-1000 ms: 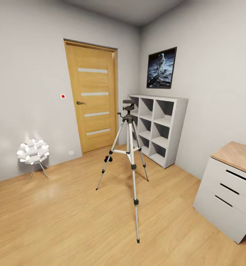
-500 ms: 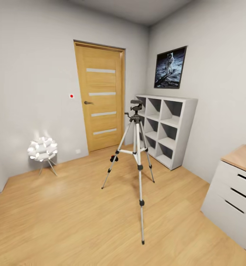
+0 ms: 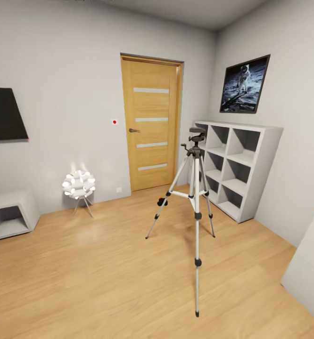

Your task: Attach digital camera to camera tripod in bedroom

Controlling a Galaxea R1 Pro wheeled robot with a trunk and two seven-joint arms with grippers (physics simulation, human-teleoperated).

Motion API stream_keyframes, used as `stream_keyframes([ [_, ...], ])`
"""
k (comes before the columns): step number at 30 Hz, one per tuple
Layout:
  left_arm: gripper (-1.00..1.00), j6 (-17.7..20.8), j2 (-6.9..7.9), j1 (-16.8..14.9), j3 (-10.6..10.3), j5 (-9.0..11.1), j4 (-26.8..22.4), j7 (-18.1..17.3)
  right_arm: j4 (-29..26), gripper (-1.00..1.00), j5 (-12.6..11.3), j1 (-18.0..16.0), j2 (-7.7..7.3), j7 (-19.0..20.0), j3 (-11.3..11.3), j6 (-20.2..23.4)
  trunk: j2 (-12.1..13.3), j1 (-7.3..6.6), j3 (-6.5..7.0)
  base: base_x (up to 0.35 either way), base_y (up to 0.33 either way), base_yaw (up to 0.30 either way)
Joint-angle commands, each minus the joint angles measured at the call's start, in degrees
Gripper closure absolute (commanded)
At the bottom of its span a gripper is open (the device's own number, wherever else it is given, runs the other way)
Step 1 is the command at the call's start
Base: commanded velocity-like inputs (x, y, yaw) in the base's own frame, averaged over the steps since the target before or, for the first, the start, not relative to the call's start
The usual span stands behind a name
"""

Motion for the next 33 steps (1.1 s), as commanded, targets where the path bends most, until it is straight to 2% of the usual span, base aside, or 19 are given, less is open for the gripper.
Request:
stream_keyframes([
  [1,-1.00,-0.06,-0.01,0.01,0.26,0.36,-0.04,0.02,0.01,-1.00,0.05,-0.02,0.00,-0.05,0.05,-0.04,-0.02,0.00,-0.04,0.000,0.000,0.276],
  [4,-1.00,-0.02,-0.01,0.01,0.27,0.54,-0.04,0.06,0.01,-1.00,0.05,-0.02,0.00,-0.05,0.05,-0.04,-0.02,0.00,-0.04,0.000,0.000,0.276],
  [13,-1.00,0.00,-0.01,0.02,0.33,2.80,-0.04,0.09,0.01,-1.00,0.05,-0.02,0.00,-0.05,0.05,-0.06,-0.02,0.00,-0.04,0.000,0.000,0.276],
  [30,-1.00,-0.08,0.16,0.01,0.33,3.25,-0.05,0.00,0.01,-1.00,0.11,-0.02,-0.08,-0.05,0.05,-0.74,-0.02,0.00,-0.04,0.000,0.000,0.276],
  [33,-1.00,-0.08,0.16,0.01,0.33,3.91,-0.06,0.00,0.01,-1.00,0.13,-0.02,-0.13,-0.05,0.05,-0.74,-0.02,0.00,-0.04,0.000,0.000,0.276],
])
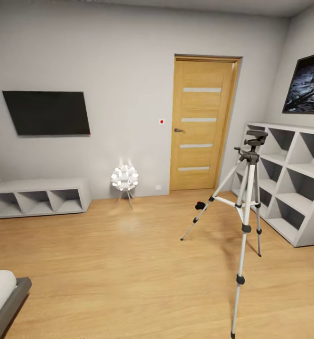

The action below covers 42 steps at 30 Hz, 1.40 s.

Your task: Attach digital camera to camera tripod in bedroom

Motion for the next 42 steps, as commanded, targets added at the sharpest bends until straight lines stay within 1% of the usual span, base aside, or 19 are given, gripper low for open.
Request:
stream_keyframes([
  [1,-1.00,-0.08,-0.01,0.01,0.29,0.61,-0.05,0.00,0.01,-1.00,0.06,-0.02,-0.02,-0.05,0.05,-0.11,-0.03,0.00,-0.05,0.000,0.000,0.276],
  [6,-1.00,-0.01,-0.01,0.01,0.23,1.97,-0.04,0.00,0.01,-1.00,0.07,-0.02,-0.09,-0.05,0.05,-0.11,-0.03,0.00,-0.05,0.000,0.000,0.276],
  [14,-1.00,0.01,-0.01,0.02,0.20,2.15,-0.04,0.00,0.01,-1.00,0.22,-0.02,-0.11,-0.07,0.08,-0.59,-0.03,0.00,-0.05,0.031,0.000,0.277],
  [16,-1.00,0.01,-0.01,0.01,0.20,2.17,-0.04,0.00,0.01,-1.00,0.78,-0.02,-0.05,-0.10,0.08,-0.70,-0.03,0.00,-0.05,0.112,0.000,0.276],
  [17,-1.00,0.06,-0.01,0.01,0.20,2.22,-0.04,0.00,0.01,-1.00,2.55,-0.02,0.05,-0.13,0.06,-0.81,-0.03,0.00,-0.05,0.203,0.000,0.276],
  [19,-1.00,0.07,-0.01,0.01,0.20,2.23,-0.04,0.00,0.01,-1.00,3.30,-0.02,0.09,-0.13,0.06,-0.86,-0.03,0.00,-0.05,0.235,0.000,0.276],
  [20,-1.00,0.13,-0.01,0.01,0.18,2.27,-0.04,0.00,0.01,-1.00,4.21,-0.02,0.15,-0.13,0.02,-0.94,-0.03,0.00,-0.05,0.282,0.000,0.276],
  [22,-1.00,0.30,-0.01,0.01,0.15,2.30,-0.04,0.00,0.01,-1.00,4.72,-0.02,0.16,-0.14,-0.01,-1.10,-0.03,0.00,-0.05,0.299,0.000,0.241],
  [26,-1.00,0.60,-0.01,0.01,0.12,2.33,-0.04,0.00,0.01,-1.00,5.04,-0.02,-0.10,-0.14,-0.10,-1.30,-0.03,0.00,-0.05,0.315,0.000,0.076],
  [42,-1.00,0.71,-0.01,0.02,0.11,2.34,-0.04,0.00,0.01,-1.00,5.20,-0.02,-0.30,-0.14,-0.11,-1.36,-0.03,0.00,-0.05,0.322,0.000,0.006],
])
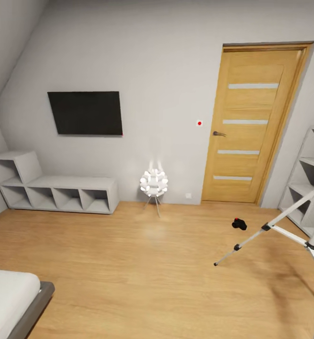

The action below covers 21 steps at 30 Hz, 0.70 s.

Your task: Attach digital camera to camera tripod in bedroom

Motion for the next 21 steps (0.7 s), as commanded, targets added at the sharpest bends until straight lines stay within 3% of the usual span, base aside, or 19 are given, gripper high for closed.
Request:
stream_keyframes([
  [1,-1.00,-0.08,-0.01,0.01,0.28,0.11,-0.05,0.00,0.02,-1.00,0.54,-0.02,0.01,-0.06,0.00,-0.14,-0.02,0.03,-0.05,0.322,0.000,0.000],
  [21,-1.00,-0.08,-0.01,0.00,0.28,0.11,-0.05,0.01,0.02,-1.00,0.43,-0.02,0.14,-0.06,-0.12,-0.16,-0.02,0.03,-0.05,0.322,0.000,0.000],
])
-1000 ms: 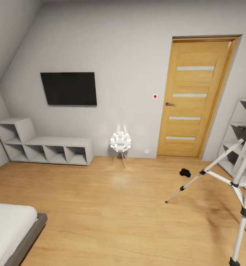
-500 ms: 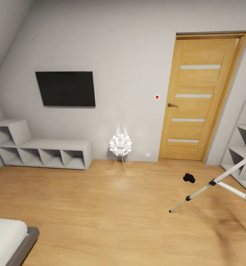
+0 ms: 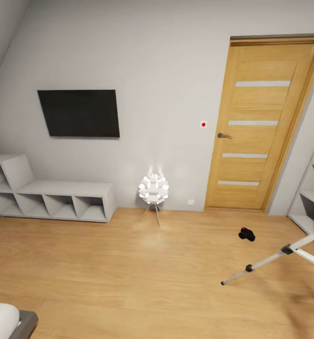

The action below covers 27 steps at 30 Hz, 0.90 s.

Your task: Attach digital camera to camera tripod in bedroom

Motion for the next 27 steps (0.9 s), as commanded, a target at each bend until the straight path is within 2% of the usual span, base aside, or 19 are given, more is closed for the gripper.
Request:
stream_keyframes([
  [1,-1.00,-0.08,-0.01,0.01,0.28,0.11,-0.05,0.01,0.02,-1.00,0.45,-0.02,0.00,-0.06,-0.14,-0.15,-0.02,0.03,-0.05,0.322,0.000,0.000],
  [27,-1.00,-0.17,-0.16,0.01,0.28,0.11,-0.05,0.08,0.02,-1.00,0.52,-0.02,-0.16,-0.06,0.01,-0.08,-0.02,0.03,-0.05,0.323,0.000,0.000],
])
